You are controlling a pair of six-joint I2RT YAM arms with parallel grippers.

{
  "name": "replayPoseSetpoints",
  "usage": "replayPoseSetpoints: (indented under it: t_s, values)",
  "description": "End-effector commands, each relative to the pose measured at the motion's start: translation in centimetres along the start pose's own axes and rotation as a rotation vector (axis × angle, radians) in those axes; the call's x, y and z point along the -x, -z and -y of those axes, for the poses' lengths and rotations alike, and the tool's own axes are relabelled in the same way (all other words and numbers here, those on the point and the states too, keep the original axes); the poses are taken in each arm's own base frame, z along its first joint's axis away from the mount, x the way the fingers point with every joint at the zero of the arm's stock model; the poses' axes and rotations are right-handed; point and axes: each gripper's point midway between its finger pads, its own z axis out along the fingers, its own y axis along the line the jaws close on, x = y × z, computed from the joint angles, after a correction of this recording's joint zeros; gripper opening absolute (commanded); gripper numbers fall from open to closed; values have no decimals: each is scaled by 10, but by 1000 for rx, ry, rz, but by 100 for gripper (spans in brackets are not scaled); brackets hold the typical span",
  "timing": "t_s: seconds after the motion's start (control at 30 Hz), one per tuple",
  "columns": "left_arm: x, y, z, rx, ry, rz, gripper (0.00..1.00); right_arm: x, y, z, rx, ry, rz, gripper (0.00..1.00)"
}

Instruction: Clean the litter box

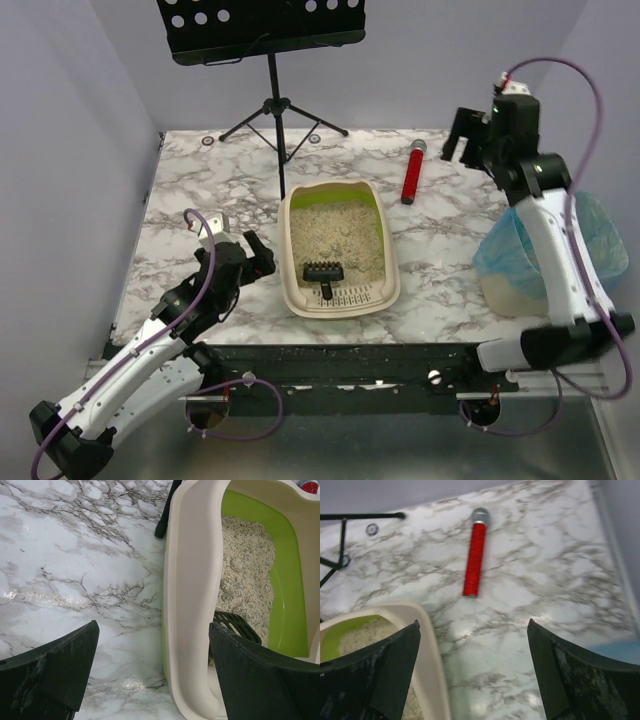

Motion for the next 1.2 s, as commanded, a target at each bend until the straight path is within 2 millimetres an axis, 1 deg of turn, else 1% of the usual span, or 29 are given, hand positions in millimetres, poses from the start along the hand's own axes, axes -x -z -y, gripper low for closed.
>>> replayPoseSetpoints:
  t_s: [0.0, 0.03, 0.1, 0.13, 0.17, 0.2, 0.23, 0.3, 0.33, 0.37, 0.4, 0.43, 0.47, 0.5, 0.53, 0.57, 0.6, 0.63, 0.7, 0.73, 0.8, 0.87, 0.93, 0.97, 1.03, 1.1, 1.17]
  values:
    - [-6, 4, 6, -38, -12, -38, 99, -63, 69, 93, -398, 55, -92, 96]
    - [-8, 3, 6, -40, -18, -45, 99, -83, 81, 108, -464, 74, -139, 97]
    - [-9, 2, 5, -31, -22, -50, 99, -96, 103, 122, -520, 63, -151, 100]
    - [-10, 1, 5, -27, -22, -54, 99, -110, 116, 135, -594, 89, -200, 100]
    - [-11, 1, 5, -24, -23, -59, 99, -121, 122, 144, -643, 104, -232, 100]
    - [-12, 0, 4, -24, -25, -64, 99, -126, 128, 150, -688, 81, -237, 100]
    - [-12, 0, 5, -25, -24, -67, 99, -130, 134, 157, -725, 92, -255, 100]
    - [-14, 0, 7, -33, -26, -74, 99, -141, 129, 155, -700, 106, -297, 98]
    - [-13, 0, 7, -33, -26, -71, 99, -148, 120, 146, -639, 99, -325, 93]
    - [-12, 0, 7, -34, -25, -70, 99, -154, 115, 142, -609, 106, -347, 86]
    - [-13, 1, 7, -33, -26, -71, 99, -160, 110, 140, -580, 128, -375, 64]
    - [-12, 1, 7, -36, -24, -68, 99, -160, 100, 130, -517, 121, -370, 52]
    - [-13, 1, 7, -35, -24, -69, 99, -160, 95, 124, -479, 127, -375, 44]
    - [-12, 1, 8, -39, -23, -68, 99, -156, 92, 118, -437, 146, -369, 32]
    - [-12, 1, 8, -44, -22, -67, 99, -150, 86, 108, -378, 133, -347, 29]
    - [-13, 1, 9, -48, -23, -68, 99, -144, 84, 102, -342, 135, -326, 26]
    - [-13, 0, 9, -48, -25, -65, 99, -139, 82, 97, -311, 148, -310, 21]
    - [-13, 0, 8, -45, -27, -69, 99, -130, 79, 85, -248, 135, -285, 19]
    - [-12, 0, 9, -44, -28, -65, 99, -121, 74, 74, -192, 134, -264, 13]
    - [-12, -1, 9, -42, -30, -65, 99, -112, 74, 65, -150, 122, -242, 11]
    - [-11, -1, 9, -44, -30, -62, 99, -107, 68, 57, -120, 105, -238, 8]
    - [-12, -2, 9, -45, -35, -62, 99, -96, 63, 43, -60, 76, -208, 4]
    - [-11, -3, 11, -49, -40, -58, 99, -90, 56, 30, 5, 70, -199, 2]
    - [-11, -3, 10, -47, -42, -58, 99, -90, 54, 19, 59, 67, -201, 1]
    - [-11, -4, 10, -45, -44, -55, 99, -85, 46, 7, 113, 61, -185, 1]
    - [-12, -5, 9, -42, -46, -54, 99, -80, 42, -1, 148, 44, -186, 1]
    - [-12, -5, 8, -39, -48, -55, 99, -82, 34, -8, 164, 33, -207, 1]
